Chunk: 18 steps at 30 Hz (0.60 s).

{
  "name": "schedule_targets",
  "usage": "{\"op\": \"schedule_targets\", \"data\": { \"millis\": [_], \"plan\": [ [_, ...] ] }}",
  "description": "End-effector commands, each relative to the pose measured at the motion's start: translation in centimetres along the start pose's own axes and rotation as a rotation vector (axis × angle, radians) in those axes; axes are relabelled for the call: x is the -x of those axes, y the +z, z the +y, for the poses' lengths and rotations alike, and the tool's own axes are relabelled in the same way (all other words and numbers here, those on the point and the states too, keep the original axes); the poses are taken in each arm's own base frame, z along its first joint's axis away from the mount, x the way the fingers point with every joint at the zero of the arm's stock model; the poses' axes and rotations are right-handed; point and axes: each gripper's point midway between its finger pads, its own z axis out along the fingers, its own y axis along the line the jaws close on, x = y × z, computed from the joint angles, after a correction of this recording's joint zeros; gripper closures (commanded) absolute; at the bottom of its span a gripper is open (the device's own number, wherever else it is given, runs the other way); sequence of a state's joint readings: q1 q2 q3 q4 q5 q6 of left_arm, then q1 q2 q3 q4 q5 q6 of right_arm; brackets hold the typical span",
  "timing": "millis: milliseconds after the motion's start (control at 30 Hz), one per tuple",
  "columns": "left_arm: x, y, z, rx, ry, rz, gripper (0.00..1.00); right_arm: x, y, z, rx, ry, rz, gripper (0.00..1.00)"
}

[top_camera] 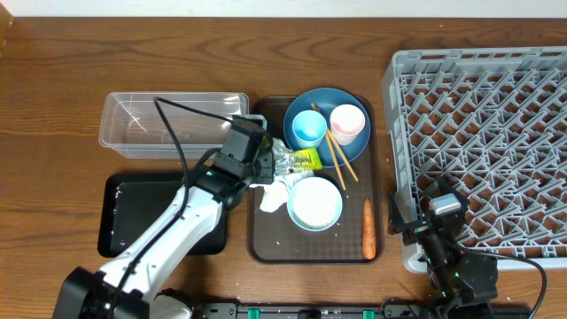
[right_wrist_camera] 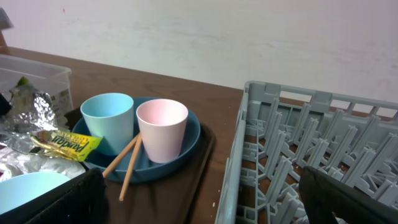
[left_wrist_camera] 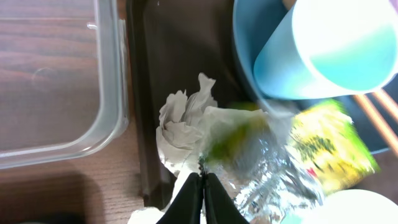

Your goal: Sort waste into correct bins and load items into the dishwasher rack

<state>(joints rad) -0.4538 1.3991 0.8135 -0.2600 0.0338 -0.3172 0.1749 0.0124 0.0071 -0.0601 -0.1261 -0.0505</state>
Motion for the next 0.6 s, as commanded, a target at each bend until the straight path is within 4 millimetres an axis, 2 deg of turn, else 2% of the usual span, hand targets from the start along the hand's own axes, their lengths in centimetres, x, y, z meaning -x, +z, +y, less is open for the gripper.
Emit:
{"op": "schedule_targets", "data": {
  "millis": [0, 200, 333, 433, 567],
  "plan": [
    [0.3, -0.6, 0.2, 0.011, 0.001, -0.015, 0.94, -0.1, 0.0, -0.1, -0.005, 0.013, 0.001, 0.01],
    [-0.2, -0.7, 0.3, 0.018, -0.043, 0.001, 0.94, -0.1, 0.0, -0.1, -0.005, 0.013, 0.001, 0.01],
    [0.6, -1.5, 0.2, 0.007, -0.062, -0.029, 0.94, -0.1, 0.0, -0.1, -0.005, 0.013, 0.001, 0.01],
    [1.9, -3.2, 0.2, -0.014, -0.139, -0.089, 0.94, -0.1, 0.0, -0.1, -0.005, 0.013, 0.001, 0.01],
    [4.2, -6.6, 0.6, -0.045, -0.188, -0.204, 0.94, -0.1, 0.0, -0.1, -0.005, 0.013, 0.001, 0.01]
  ]
}}
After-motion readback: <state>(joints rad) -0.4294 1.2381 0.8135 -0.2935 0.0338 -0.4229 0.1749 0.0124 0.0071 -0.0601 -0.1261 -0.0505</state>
